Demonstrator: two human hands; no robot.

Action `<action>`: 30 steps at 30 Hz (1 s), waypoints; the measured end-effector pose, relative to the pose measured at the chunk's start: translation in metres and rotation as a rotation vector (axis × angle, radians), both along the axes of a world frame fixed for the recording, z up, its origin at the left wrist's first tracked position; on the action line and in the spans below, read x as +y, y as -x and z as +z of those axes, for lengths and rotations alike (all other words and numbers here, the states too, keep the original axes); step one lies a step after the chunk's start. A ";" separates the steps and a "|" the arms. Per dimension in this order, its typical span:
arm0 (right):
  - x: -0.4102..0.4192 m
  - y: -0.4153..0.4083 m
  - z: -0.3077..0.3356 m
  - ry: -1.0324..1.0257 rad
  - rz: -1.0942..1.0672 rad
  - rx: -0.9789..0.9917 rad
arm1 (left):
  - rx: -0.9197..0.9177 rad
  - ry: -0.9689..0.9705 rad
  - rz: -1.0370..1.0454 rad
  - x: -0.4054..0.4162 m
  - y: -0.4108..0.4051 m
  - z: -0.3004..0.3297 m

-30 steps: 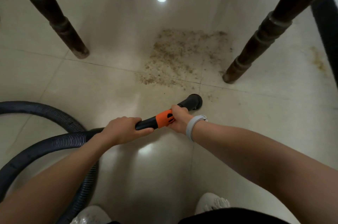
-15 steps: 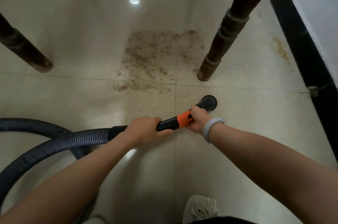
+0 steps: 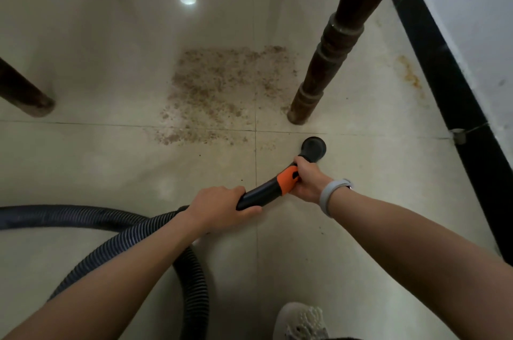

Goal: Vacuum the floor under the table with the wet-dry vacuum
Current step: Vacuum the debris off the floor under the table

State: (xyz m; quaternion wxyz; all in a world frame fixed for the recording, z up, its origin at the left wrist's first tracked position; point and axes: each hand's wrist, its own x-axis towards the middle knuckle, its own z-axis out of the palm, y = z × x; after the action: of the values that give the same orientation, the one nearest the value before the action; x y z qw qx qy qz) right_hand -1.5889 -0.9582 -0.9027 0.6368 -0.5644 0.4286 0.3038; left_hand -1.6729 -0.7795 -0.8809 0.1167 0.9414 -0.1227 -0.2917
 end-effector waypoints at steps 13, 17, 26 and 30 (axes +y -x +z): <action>0.096 0.018 0.004 -0.028 0.265 0.018 | 0.120 0.144 0.283 0.069 0.036 -0.006; 0.114 0.027 0.007 -0.058 0.305 0.033 | 0.122 0.211 0.361 0.078 0.042 -0.006; 0.063 0.053 0.019 0.087 0.339 0.084 | 0.196 0.286 0.230 0.058 0.049 -0.010; 0.033 0.077 0.018 0.162 0.314 0.133 | 0.274 0.330 0.131 0.044 0.047 -0.013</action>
State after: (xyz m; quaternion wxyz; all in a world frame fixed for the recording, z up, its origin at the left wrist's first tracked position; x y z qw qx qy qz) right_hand -1.6661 -0.9247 -0.8850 0.5046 -0.6524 0.3993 0.4005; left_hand -1.7195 -0.7351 -0.8935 0.3036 0.8670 -0.0906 -0.3848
